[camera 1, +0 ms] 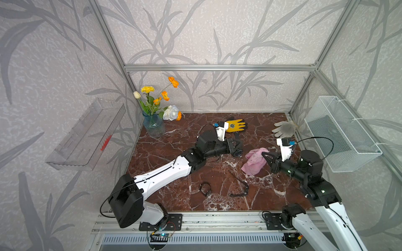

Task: Wipe the watch dial
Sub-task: Pick up the watch at the center of the board, then wipe the dirt from the watch dial.

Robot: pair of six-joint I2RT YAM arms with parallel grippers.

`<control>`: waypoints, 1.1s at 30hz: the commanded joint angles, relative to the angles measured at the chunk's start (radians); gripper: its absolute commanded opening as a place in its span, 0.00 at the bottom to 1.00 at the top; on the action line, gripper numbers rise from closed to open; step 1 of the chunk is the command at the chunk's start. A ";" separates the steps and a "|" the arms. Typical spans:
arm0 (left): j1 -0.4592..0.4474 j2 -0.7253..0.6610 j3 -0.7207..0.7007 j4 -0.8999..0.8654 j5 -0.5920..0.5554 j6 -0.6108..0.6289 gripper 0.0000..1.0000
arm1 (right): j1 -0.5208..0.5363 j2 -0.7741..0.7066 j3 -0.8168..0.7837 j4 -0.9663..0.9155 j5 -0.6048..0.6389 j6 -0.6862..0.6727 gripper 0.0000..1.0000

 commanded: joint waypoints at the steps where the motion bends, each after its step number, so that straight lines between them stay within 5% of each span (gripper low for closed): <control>1: -0.011 0.034 0.043 0.099 -0.025 0.005 0.00 | 0.033 -0.027 -0.027 0.106 -0.093 0.009 0.00; 24: 0.026 0.271 0.117 0.310 0.006 -0.367 0.00 | 0.084 0.071 -0.147 0.365 -0.004 0.069 0.00; 33: -0.004 0.325 0.173 0.315 0.029 -0.392 0.00 | 0.098 0.110 -0.143 0.352 0.124 0.074 0.00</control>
